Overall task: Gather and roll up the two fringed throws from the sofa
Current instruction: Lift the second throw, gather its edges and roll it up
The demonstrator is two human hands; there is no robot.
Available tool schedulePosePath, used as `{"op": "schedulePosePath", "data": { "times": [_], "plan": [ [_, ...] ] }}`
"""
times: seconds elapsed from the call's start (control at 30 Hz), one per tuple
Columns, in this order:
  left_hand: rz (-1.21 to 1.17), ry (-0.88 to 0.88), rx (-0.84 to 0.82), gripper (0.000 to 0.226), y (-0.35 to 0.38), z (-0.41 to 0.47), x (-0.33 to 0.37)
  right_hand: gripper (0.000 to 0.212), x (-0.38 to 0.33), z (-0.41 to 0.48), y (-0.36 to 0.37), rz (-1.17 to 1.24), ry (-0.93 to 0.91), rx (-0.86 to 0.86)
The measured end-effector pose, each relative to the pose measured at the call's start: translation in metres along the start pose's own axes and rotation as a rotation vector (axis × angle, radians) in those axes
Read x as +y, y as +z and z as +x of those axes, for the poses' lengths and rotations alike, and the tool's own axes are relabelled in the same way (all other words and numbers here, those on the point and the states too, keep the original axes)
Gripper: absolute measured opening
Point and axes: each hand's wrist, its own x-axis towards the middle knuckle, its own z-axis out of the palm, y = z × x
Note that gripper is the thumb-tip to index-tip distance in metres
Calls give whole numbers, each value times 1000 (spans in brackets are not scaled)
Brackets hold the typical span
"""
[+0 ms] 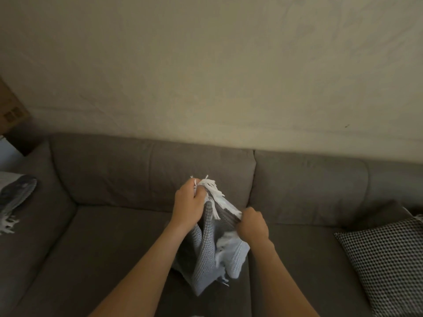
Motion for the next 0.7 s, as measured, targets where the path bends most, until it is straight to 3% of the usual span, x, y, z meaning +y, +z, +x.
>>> {"op": "schedulePosePath", "data": {
  "times": [0.13, 0.27, 0.4, 0.53, 0.63, 0.7],
  "plan": [
    [-48, -51, 153, 25, -7, 6, 5, 11, 17, 2, 10, -21, 36, -45],
    [-23, -188, 293, 21, -8, 11, -5, 35, 20, 4, 4, -205, -4, -252],
    [-33, -300, 323, 21, -9, 14, -19, 13, 8, 0, -15, -289, -237, -518],
    [-74, -333, 249, 20, -12, 16, -27, 27, 6, 3, -17, 119, -287, -490],
    [-115, -329, 184, 8, -14, 11, -28, 8, -3, 1, -21, 546, -196, -397],
    [-166, -315, 130, 20, -15, 4, -23, 20, -11, -3, -28, 778, -137, -332]
  ]
}}
